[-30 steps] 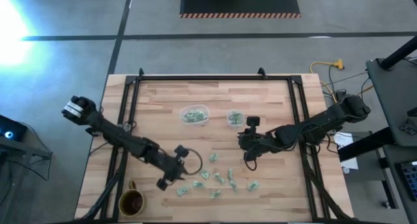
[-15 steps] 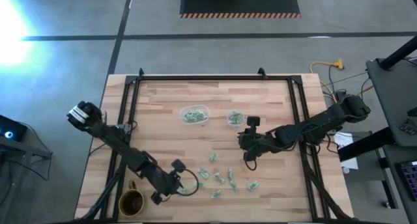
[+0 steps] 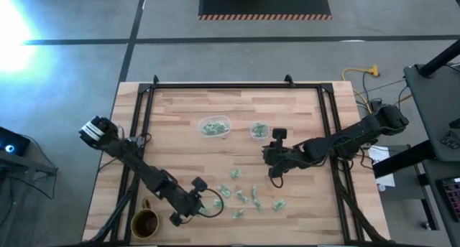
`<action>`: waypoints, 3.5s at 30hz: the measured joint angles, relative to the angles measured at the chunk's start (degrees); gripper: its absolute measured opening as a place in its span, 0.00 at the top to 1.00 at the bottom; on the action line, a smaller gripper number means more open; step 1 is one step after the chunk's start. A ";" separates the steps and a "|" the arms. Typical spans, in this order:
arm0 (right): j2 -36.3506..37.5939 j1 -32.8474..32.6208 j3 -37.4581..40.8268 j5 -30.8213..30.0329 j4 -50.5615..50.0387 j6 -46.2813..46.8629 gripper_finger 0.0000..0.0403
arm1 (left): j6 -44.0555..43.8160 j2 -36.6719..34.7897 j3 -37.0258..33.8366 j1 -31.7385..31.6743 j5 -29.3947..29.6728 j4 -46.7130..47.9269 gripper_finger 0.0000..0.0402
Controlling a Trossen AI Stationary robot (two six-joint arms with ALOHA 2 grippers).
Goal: Pick and place Stevia / Truvia into bins
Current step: Put the stevia packet into the transparent oval container
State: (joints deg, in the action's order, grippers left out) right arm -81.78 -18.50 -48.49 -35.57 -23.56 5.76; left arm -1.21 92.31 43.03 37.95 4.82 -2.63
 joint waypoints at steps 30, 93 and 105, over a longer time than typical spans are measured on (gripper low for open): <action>0.00 0.02 0.00 -0.01 0.17 0.26 0.84 | -3.53 4.71 -0.20 -2.75 -3.02 -2.72 0.79; 0.00 0.02 0.20 -0.04 0.04 -0.37 0.85 | 21.05 -11.02 -2.43 -53.72 6.97 -1.39 1.00; 0.00 0.02 0.39 -0.04 0.15 -0.17 0.85 | 21.25 -7.12 -1.21 -53.86 6.07 -1.44 0.95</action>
State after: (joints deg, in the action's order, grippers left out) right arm -81.78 -18.48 -48.10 -35.62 -23.42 5.59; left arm 20.04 85.19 41.82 -15.90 10.89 -4.08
